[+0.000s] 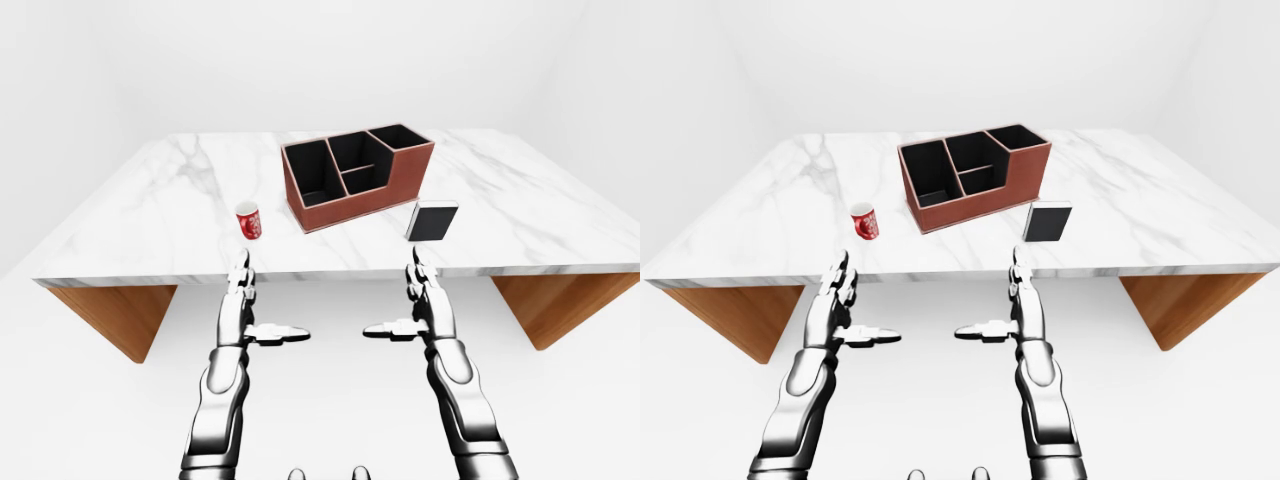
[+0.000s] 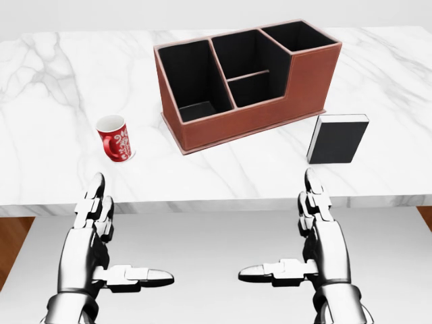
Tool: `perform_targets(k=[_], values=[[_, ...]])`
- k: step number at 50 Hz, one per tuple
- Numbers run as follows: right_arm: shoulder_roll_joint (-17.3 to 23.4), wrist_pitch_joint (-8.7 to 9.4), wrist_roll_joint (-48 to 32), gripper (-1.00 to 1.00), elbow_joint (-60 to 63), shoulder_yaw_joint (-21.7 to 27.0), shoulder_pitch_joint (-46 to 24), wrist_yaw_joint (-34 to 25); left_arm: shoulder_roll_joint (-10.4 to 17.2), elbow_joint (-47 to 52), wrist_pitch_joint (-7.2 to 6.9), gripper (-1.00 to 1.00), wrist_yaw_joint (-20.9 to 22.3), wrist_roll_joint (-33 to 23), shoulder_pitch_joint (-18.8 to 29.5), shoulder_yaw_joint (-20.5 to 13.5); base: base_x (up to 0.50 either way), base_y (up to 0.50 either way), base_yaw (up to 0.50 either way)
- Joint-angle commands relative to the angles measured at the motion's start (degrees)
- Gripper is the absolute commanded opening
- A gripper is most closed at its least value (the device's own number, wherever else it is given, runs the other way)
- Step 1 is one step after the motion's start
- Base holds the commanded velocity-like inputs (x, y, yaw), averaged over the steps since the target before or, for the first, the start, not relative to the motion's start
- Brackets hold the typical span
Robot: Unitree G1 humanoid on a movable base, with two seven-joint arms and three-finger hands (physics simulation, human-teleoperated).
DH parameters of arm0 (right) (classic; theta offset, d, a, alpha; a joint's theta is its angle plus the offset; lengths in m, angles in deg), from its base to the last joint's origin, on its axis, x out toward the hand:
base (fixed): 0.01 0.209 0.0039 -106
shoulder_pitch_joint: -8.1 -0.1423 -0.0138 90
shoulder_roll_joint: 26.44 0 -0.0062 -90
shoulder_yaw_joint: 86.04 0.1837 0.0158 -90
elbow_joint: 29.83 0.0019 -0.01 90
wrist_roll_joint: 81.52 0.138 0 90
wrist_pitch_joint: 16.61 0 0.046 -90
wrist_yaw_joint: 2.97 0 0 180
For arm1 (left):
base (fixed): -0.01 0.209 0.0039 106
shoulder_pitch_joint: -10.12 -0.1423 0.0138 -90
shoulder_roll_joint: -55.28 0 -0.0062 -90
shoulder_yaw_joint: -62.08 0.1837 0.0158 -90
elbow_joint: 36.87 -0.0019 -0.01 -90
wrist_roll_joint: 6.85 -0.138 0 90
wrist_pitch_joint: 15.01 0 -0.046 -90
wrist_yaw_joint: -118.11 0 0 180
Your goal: Pick up the book and place it in the back compartment of the caddy.
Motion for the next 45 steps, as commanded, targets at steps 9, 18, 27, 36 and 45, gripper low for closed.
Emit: perform_targets(k=[9,18,27,36,45], values=[[1.7,4.24,2.3,1.00,14.6,3.7,0.4,-1.9,0.7,16.0,-4.31,1.00,3.1,-0.1,-2.9,-0.6,0.00,0.00,0.00],[1.9,4.24,2.4,1.00,22.0,4.7,0.7,-3.3,1.0,21.3,-4.31,1.00,4.2,-0.2,-2.4,-1.9,0.00,0.00,0.00],[2.2,4.24,2.5,1.00,23.9,5.7,0.2,-3.7,1.2,21.9,-4.31,1.00,4.3,-0.2,-1.8,-2.7,0.00,0.00,0.00],[2.4,4.24,3.7,1.00,25.5,6.3,0.5,-5.5,1.2,23.2,-4.31,1.00,4.6,-0.1,-1.8,-2.8,0.00,0.00,0.00],[2.7,4.24,3.5,1.00,28.3,7.0,0.6,-6.7,1.2,23.5,-4.31,1.00,4.7,-0.1,-1.8,-2.9,0.50,0.00,0.00]])
